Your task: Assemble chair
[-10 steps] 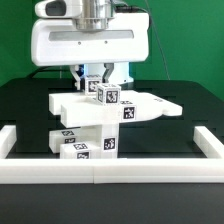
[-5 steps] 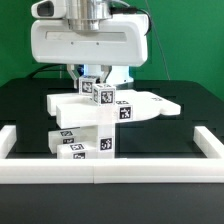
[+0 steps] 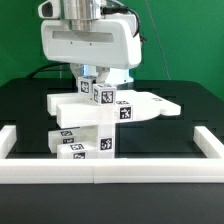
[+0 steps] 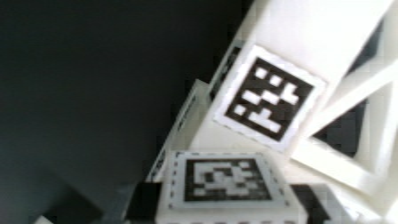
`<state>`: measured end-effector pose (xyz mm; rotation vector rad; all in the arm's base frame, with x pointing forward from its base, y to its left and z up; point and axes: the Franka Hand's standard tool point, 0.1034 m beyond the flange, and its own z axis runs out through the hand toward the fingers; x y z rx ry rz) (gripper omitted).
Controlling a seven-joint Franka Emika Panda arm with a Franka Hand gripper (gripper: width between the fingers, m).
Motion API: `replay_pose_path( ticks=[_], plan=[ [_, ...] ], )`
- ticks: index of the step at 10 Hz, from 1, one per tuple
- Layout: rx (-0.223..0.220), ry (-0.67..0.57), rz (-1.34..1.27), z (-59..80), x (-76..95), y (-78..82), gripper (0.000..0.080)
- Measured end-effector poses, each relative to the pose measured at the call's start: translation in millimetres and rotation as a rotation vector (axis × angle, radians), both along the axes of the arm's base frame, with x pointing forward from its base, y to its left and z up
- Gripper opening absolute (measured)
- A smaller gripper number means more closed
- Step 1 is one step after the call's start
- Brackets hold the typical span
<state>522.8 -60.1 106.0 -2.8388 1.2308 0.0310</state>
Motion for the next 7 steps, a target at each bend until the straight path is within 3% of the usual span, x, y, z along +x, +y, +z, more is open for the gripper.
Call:
replay_pose_path(
  ticks=[4,7],
  plan=[
    [0.007,0.007,-0.173,-0.2,0.1,1.5,0.0271],
    [0.005,0.007,-0.119,-0.4,0.2,6.2,0.0621]
  ],
)
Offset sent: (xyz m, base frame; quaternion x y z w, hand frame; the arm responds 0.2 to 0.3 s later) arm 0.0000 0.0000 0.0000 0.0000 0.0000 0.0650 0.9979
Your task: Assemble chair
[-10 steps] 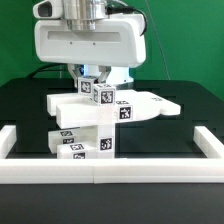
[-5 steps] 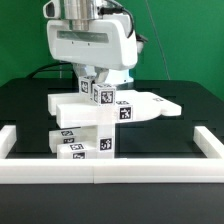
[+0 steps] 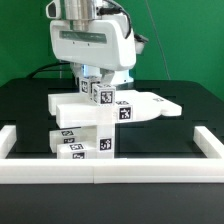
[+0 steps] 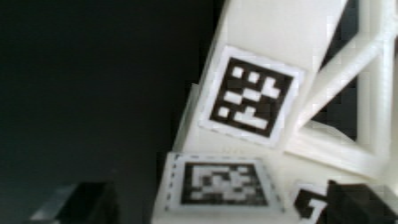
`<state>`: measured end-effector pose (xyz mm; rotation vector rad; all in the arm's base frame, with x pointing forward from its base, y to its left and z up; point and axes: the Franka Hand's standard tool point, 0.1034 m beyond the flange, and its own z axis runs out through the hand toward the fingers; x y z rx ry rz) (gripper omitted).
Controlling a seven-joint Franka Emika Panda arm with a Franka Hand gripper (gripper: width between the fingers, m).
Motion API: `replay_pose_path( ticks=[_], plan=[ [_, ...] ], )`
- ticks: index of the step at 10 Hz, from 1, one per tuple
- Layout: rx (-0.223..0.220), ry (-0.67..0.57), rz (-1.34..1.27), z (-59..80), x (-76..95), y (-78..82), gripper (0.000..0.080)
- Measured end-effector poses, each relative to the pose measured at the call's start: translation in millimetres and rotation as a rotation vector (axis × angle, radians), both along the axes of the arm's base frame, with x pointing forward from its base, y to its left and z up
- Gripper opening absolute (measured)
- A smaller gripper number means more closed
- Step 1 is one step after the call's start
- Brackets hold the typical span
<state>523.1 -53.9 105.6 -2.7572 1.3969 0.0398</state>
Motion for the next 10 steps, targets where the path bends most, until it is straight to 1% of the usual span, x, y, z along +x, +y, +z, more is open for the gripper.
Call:
replay_pose_path(
  ticks=[1,3,4,6,10],
  plan=[
    [-0.001,-0.005,0.086,0.3,0.2,1.2,0.0642],
    [-0.005,-0.015,0.312,0.3,0.4,3.2,0.0648],
    [-0.005,-0.017,0.347,0.4,0.2,3.3,0.0648],
    [-0.006,-0.026,0.528,0.3,0.0,2.5,0.0649],
    [-0.007,-0.039,0.810,0.0,-0.3,1.4,0.0649]
  ],
)
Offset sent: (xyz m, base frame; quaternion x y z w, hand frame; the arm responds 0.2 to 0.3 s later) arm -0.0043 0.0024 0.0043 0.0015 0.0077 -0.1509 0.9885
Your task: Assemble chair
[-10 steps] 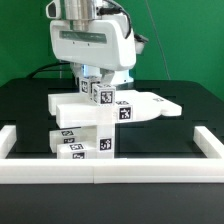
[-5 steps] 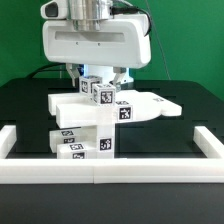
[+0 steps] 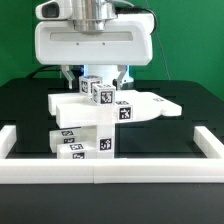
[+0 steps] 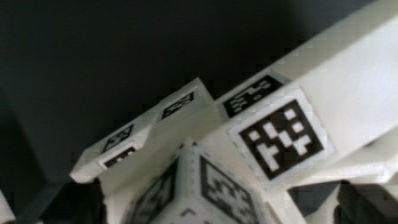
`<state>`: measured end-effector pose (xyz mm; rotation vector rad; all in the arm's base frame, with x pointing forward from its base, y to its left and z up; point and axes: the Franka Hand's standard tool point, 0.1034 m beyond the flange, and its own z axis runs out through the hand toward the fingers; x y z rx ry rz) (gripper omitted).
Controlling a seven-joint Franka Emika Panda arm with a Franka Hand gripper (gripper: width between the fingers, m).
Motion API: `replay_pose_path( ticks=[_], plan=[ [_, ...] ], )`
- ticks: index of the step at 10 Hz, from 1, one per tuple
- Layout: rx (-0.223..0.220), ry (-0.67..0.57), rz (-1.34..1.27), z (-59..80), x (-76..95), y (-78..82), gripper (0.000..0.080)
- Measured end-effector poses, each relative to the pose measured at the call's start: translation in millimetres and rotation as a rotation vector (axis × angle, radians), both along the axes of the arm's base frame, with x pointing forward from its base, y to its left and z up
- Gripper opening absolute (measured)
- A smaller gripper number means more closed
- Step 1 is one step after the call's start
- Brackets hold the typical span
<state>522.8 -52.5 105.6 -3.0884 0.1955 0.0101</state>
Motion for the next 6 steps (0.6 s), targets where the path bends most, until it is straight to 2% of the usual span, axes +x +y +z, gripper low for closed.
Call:
replay_pose_path(
  ticks=[6],
  plan=[
    [-0.008,-0.012,0.366,-0.1,-0.5,-2.1,0.0649]
  ],
)
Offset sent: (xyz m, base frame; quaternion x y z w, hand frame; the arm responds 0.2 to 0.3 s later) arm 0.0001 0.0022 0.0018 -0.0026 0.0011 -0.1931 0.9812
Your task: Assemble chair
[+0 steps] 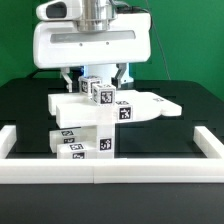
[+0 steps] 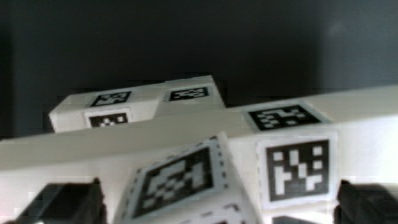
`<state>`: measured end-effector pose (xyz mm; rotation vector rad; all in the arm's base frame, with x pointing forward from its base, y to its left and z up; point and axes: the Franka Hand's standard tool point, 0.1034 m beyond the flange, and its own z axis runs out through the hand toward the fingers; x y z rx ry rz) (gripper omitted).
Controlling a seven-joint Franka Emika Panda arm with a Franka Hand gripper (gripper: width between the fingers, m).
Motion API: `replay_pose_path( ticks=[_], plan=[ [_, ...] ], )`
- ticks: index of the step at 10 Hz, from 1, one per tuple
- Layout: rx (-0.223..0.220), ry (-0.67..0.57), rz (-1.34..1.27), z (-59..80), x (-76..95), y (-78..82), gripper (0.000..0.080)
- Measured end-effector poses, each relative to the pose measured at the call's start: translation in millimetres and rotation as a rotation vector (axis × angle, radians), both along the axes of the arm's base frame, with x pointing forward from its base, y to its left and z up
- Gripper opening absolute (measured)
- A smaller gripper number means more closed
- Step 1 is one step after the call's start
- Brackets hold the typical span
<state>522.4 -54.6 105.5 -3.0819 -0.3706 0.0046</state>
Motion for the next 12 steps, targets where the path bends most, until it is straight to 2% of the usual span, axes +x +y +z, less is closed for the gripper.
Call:
replay_pose_path(
  ticks=[2,5,7,10,12],
  plan=[
    [-0.012,-0.002,0.213,0.0,-0.6,-3.6,0.0649],
    [-0.015,-0.001,0.253,0.0,-0.8,-4.7,0.0634],
    [-0.016,-0.001,0.253,0.0,-0.8,-4.8,0.0279],
    [-0.015,0.000,0.204,-0.1,-0.8,-4.7,0.0268],
    [-0.016,0.006,0.044,-0.3,-1.2,-5.9,0.0268]
  ],
)
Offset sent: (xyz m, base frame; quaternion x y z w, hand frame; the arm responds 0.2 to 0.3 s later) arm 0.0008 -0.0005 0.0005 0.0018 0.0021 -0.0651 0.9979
